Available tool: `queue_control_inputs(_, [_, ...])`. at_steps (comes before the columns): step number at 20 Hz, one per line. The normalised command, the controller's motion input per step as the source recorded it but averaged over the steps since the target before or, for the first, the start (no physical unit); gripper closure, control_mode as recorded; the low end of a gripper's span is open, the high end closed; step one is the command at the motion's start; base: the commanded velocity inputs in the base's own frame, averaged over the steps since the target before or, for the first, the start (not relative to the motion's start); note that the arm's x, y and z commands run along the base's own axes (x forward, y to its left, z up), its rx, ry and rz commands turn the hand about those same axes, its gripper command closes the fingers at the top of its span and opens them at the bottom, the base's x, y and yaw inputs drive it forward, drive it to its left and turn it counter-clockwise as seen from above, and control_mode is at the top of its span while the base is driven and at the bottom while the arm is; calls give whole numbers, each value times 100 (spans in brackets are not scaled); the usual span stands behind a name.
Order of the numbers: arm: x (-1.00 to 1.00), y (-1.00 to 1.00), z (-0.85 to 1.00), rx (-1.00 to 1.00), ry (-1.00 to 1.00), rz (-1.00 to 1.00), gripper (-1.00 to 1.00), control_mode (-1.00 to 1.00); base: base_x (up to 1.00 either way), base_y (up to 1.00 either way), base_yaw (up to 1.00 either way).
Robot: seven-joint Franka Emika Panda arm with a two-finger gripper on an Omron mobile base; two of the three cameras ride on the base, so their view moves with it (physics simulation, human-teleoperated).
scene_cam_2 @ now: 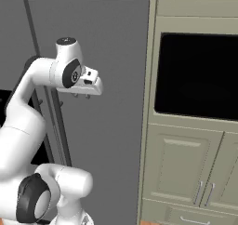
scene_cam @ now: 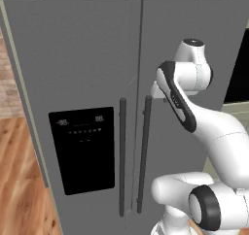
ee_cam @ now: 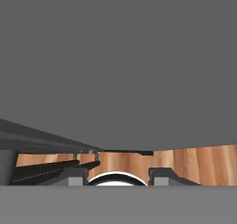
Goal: Open the freezer door, pick up the ice cube tray from the freezer, and place it on the dining counter.
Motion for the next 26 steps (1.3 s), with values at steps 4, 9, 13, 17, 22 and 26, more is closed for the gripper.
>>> queue_control_inputs(4, [-25, 0, 0, 0, 0, 0, -100, -100, 0, 0, 0])
queue_control_inputs(9, [-69, 3, 0, 0, -1, 0, -100, -100, 0, 0, 0])
queue_control_inputs(13, [-73, 5, 0, 0, -3, 0, -100, -100, 0, 0, 0])
queue_control_inputs(17, [-45, 4, 0, 0, 0, 0, -100, -100, 0, 0, 0])
queue_control_inputs(22, [-2, 0, 0, 0, 0, 0, -100, 100, -1, 0, 0])
queue_control_inputs(26, [0, 0, 0, 0, 0, 0, -100, 100, -30, -10, -2])
